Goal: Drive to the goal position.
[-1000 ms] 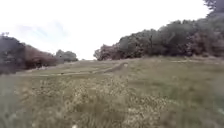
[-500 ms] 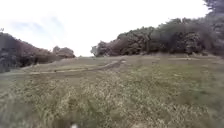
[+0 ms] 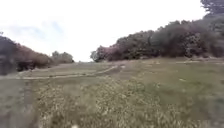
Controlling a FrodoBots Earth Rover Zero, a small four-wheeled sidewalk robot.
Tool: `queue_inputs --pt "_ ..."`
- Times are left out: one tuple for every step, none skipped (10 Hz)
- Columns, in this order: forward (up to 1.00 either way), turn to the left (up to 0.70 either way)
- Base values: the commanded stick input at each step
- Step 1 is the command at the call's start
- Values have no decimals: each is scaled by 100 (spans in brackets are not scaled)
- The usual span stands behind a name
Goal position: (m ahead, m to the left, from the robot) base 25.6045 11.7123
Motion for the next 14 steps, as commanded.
queue_inputs --pt "100 0" --pt "100 0" --pt "100 0" --pt "100 0" --pt "100 0" --pt "100 0" --pt "100 0" --pt "100 0" --pt "100 0" --pt "100 0" --pt "100 0" --pt "100 0" --pt "100 0" --pt "100 0"
